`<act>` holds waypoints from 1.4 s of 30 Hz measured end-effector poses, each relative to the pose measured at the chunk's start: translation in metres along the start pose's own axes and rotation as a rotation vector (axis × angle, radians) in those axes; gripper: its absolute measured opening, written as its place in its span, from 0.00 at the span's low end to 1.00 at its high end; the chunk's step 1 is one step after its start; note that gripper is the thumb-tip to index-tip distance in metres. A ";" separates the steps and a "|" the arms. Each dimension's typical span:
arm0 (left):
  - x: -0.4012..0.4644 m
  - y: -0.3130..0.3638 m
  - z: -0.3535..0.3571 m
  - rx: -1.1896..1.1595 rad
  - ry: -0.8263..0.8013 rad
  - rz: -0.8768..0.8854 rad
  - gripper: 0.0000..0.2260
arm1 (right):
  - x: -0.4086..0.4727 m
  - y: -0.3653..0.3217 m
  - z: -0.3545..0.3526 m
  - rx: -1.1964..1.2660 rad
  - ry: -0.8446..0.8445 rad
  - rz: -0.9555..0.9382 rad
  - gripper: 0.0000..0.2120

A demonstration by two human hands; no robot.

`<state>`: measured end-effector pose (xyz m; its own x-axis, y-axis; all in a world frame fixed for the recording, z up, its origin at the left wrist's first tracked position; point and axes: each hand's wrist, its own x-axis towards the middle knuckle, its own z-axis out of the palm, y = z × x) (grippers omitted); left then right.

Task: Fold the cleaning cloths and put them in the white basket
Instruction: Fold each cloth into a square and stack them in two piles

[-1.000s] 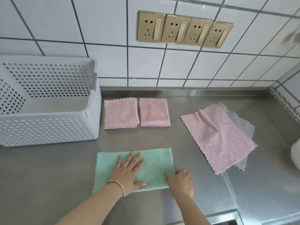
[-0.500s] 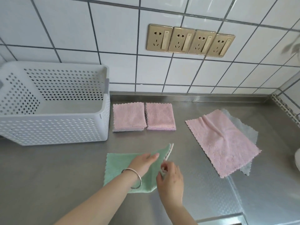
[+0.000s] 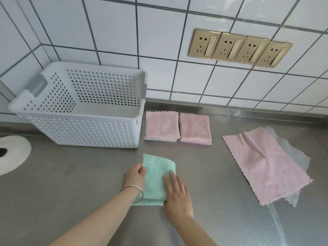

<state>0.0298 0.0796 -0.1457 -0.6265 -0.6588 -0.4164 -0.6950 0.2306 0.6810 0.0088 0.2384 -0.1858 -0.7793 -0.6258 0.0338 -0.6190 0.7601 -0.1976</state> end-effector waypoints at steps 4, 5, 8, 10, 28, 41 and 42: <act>-0.001 -0.014 0.005 -0.021 0.038 -0.082 0.16 | -0.004 -0.001 0.009 0.001 -0.088 -0.030 0.46; 0.000 -0.018 0.007 -0.017 0.051 -0.099 0.16 | -0.004 -0.002 0.010 -0.008 -0.103 -0.037 0.43; -0.001 -0.028 0.013 -0.043 0.087 -0.153 0.16 | -0.006 -0.005 0.013 -0.038 -0.118 -0.028 0.34; -0.003 -0.032 0.014 -0.111 0.119 -0.188 0.15 | -0.006 -0.006 0.015 -0.059 -0.133 -0.024 0.35; -0.007 -0.042 0.017 0.247 0.237 -0.235 0.21 | 0.017 0.004 -0.013 0.209 -0.104 0.307 0.17; -0.021 -0.014 0.032 0.030 0.174 -0.188 0.15 | 0.023 0.019 -0.026 0.689 -0.305 0.632 0.07; -0.019 -0.002 0.033 -0.016 0.181 -0.168 0.15 | 0.027 0.025 -0.033 0.736 -0.259 0.625 0.06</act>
<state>0.0315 0.1151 -0.1585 -0.4282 -0.8050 -0.4107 -0.7777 0.0967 0.6212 -0.0311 0.2468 -0.1574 -0.8444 -0.2364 -0.4807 0.1778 0.7228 -0.6678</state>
